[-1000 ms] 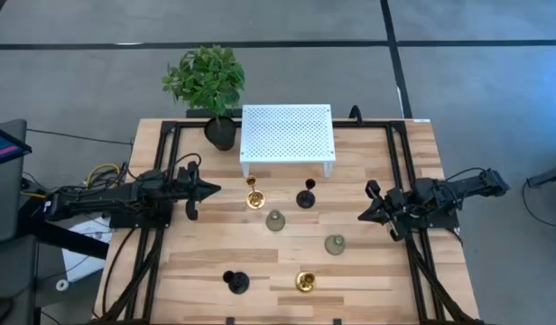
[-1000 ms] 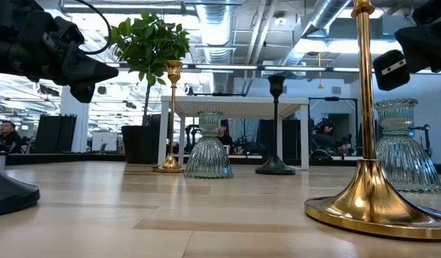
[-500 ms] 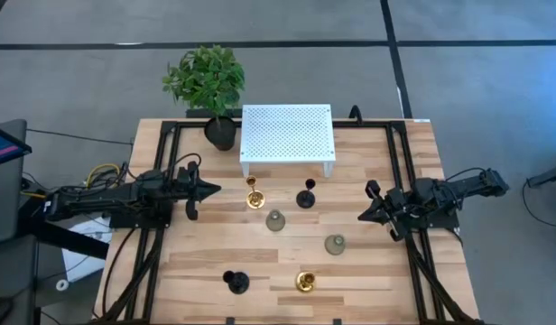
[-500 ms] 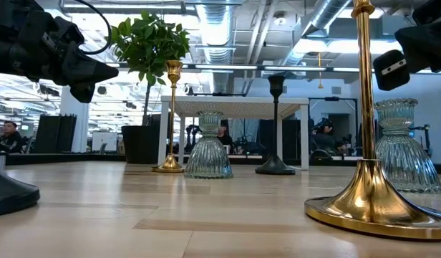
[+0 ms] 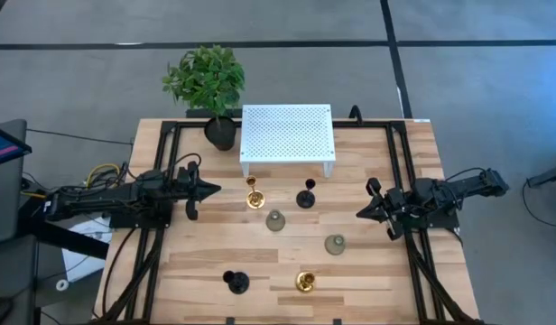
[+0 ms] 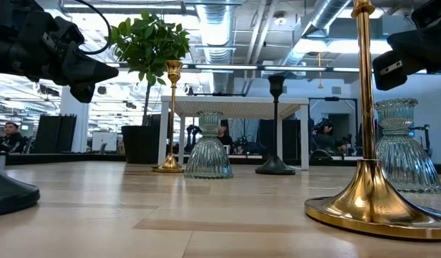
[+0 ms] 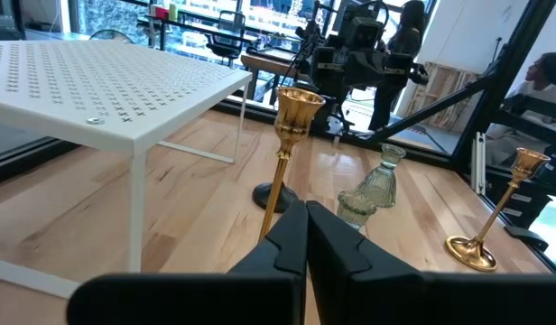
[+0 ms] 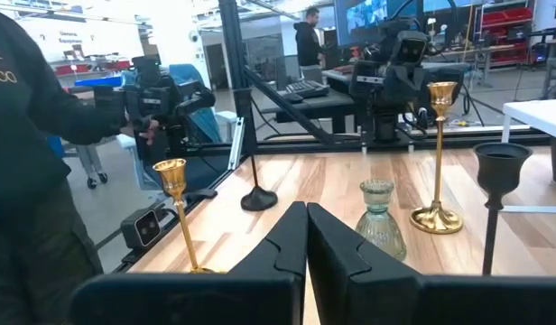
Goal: Pick & Place candle stick holders
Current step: Put the top gold candle holder on the shelf
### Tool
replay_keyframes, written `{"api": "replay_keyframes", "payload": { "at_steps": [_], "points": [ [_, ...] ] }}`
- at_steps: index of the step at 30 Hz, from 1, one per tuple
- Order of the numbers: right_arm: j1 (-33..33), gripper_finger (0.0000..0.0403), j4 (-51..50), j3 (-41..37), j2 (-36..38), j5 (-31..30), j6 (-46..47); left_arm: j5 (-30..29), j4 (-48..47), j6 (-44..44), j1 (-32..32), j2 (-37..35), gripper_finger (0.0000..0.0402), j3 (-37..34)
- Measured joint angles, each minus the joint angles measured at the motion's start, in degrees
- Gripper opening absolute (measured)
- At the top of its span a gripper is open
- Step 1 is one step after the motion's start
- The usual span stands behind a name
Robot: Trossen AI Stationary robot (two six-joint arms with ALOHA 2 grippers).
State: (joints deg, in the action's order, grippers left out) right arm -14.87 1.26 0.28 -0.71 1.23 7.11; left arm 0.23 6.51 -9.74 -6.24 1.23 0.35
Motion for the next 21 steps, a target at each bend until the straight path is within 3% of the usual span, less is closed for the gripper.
{"api": "replay_keyframes", "payload": {
  "at_steps": [11,16,21],
  "points": [
    [0.00,0.0000,0.81,0.01,0.02,-2.38,0.28,0.00,2.03,-4.32,0.00,0.00,0.0004,0.00],
    [-0.04,0.0000,1.09,-0.01,0.01,-4.20,9.00,0.02,3.23,-10.96,0.00,0.00,0.0004,-0.01],
    [0.04,0.0000,1.05,0.01,0.02,-7.56,10.82,0.00,3.42,-13.55,0.00,0.00,0.0004,-0.01]
  ]
}}
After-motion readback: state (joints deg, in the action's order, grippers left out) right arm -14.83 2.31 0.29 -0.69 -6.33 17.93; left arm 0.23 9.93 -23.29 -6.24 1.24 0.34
